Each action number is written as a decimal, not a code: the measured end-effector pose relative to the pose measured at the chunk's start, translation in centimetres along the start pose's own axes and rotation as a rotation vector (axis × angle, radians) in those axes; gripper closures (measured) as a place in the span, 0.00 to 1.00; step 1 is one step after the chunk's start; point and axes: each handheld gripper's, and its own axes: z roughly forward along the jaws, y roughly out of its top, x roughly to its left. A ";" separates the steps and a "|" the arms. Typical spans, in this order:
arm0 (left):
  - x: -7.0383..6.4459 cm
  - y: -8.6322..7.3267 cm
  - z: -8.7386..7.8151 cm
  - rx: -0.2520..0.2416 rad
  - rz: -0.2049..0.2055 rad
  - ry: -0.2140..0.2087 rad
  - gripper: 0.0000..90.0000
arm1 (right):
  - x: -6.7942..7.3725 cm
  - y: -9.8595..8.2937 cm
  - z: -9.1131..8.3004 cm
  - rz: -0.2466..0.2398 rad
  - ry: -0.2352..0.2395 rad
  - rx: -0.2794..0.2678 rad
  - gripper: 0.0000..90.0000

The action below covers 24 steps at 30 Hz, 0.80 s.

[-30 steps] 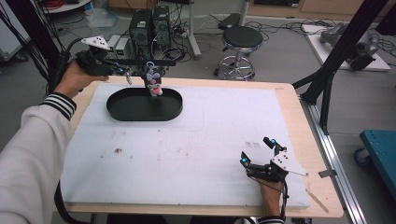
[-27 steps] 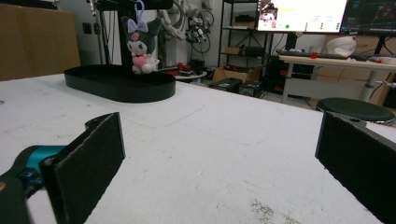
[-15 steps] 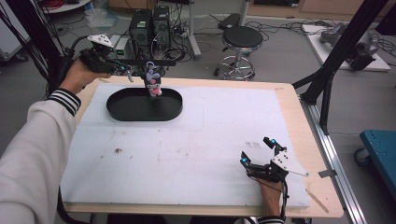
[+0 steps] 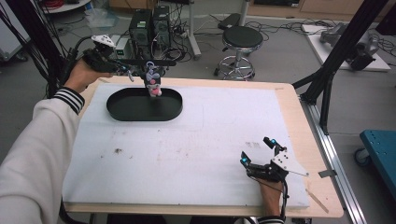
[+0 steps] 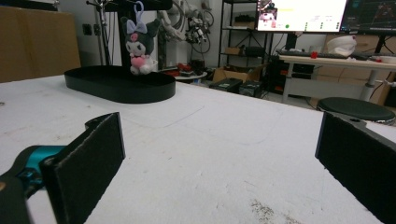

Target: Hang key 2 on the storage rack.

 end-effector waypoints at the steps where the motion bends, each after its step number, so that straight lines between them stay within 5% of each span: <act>1: 0.0 0.0 0.0 0.001 -0.003 0.000 0.98 | 0.0 0.0 0.0 0.000 0.000 0.000 0.01; 24: 1.0 0.0 1.1 -0.001 -0.017 0.055 0.98 | 0.0 0.0 0.0 0.002 0.001 0.000 0.01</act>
